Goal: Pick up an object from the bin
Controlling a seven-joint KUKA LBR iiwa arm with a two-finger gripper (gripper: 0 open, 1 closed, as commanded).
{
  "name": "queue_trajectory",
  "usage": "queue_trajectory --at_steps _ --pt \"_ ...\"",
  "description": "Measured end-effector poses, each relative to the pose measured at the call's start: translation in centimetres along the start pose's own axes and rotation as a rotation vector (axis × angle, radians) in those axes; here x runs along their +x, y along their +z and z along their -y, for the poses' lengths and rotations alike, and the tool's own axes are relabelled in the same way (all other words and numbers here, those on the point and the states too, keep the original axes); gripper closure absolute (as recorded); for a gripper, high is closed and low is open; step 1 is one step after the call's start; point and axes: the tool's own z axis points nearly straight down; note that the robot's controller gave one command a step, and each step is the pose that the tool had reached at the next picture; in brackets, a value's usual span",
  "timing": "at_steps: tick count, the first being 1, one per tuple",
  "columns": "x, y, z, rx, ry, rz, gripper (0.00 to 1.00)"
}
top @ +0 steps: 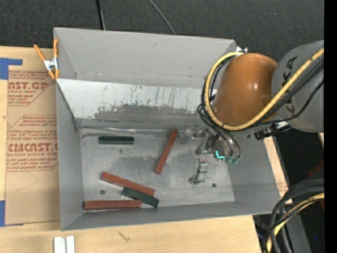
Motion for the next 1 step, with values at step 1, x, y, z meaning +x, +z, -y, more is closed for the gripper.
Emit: queue_trajectory --at_steps 1 --pt "-0.17 -0.35 0.00 0.000 0.000 0.008 0.00"
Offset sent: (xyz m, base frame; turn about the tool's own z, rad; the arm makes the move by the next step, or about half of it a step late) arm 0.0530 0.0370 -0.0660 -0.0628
